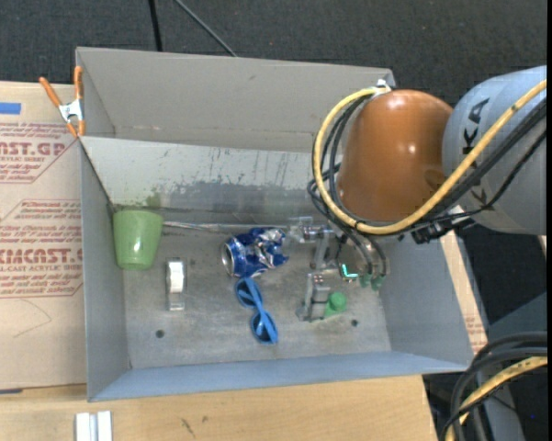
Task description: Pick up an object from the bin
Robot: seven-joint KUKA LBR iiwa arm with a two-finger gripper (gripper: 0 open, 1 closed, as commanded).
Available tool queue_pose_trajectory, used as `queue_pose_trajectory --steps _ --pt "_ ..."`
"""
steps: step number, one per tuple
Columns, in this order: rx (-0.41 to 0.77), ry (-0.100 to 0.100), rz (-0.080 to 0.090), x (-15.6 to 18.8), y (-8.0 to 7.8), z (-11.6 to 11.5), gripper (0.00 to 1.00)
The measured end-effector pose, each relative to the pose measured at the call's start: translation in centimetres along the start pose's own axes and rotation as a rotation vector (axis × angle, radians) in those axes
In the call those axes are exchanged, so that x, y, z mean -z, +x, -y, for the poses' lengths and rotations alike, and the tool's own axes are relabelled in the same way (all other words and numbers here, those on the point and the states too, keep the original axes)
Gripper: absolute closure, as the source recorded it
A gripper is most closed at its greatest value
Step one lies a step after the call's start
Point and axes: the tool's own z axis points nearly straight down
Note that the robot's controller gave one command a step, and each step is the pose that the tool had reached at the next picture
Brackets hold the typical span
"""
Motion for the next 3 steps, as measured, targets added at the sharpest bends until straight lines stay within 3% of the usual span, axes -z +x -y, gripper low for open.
queue_pose_trajectory --steps 1,2,3 --pt "0.152 0.001 0.005 -7.4 -5.3 -0.1 0.00" --pt "0.438 0.001 0.013 -14.9 -6.7 -0.1 0.00" --pt "0.437 0.000 0.020 -14.5 -7.0 -0.1 1.00"
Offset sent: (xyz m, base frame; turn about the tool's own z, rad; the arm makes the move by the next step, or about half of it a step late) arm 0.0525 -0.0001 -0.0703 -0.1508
